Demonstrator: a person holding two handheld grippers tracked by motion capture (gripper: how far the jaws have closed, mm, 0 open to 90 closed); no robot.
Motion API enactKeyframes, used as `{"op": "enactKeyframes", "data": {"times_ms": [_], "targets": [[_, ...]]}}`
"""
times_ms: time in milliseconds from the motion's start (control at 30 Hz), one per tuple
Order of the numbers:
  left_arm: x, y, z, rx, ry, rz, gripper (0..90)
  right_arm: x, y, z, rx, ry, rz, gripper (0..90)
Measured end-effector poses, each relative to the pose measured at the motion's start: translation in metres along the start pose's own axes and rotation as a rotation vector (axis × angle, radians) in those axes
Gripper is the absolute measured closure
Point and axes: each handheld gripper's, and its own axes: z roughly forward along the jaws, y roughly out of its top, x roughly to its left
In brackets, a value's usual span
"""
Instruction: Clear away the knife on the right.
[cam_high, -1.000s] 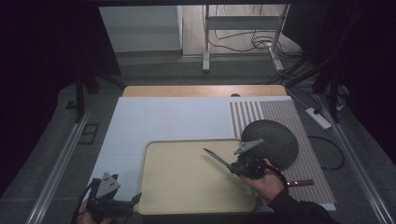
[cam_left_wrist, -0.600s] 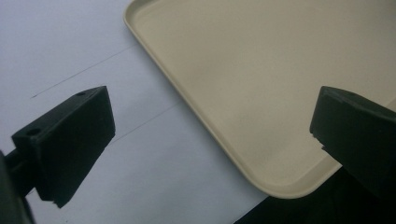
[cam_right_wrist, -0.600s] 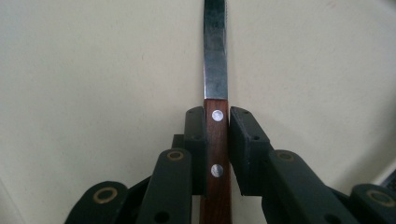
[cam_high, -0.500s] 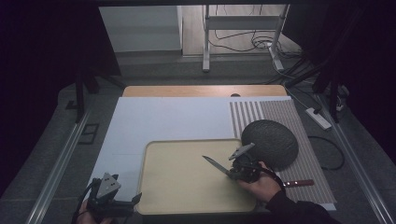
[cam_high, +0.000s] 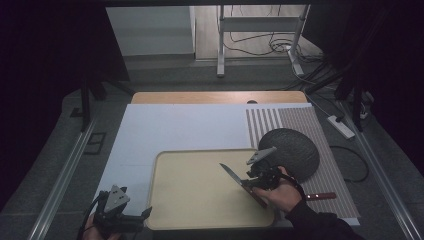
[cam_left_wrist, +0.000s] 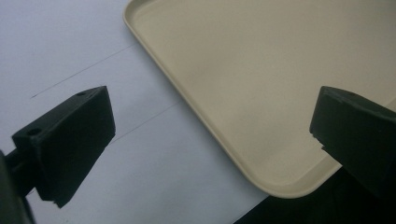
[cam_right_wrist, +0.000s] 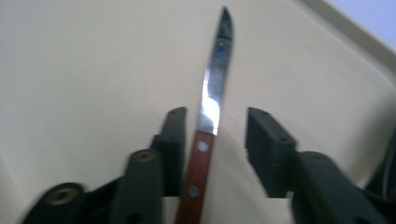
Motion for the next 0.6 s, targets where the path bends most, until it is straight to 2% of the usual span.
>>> {"op": "enactKeyframes", "data": {"times_ms": [33,100,133,200,300,433,600], "targets": [[0.0,0.0,0.0,0.001,0.0,0.001,0.0,0.002,0.002,0.001,0.003,0.007,-0.02,65.5],[0.0,0.0,0.0,0.003,0.001,0.003,0.1,0.009,0.008,0.005,0.019,0.04,-0.084,80.5],[0.0,0.0,0.0,0.003,0.001,0.004,0.1,0.009,0.008,0.005,0.019,0.04,-0.084,80.5],[-0.001,0.0,0.0,0.004,0.003,0.005,0.1,0.015,0.012,0.01,0.034,0.047,-0.119,90.0],[-0.001,0.0,0.001,0.005,0.003,0.005,0.1,0.019,0.018,0.024,0.073,0.052,-0.148,90.0],[-0.001,0.0,0.001,0.007,0.004,0.007,0.1,0.018,0.019,0.031,0.091,0.051,-0.146,90.0],[-0.001,0.0,0.001,0.008,0.004,0.011,0.1,0.009,0.016,0.037,0.098,0.072,-0.104,90.0]]}}
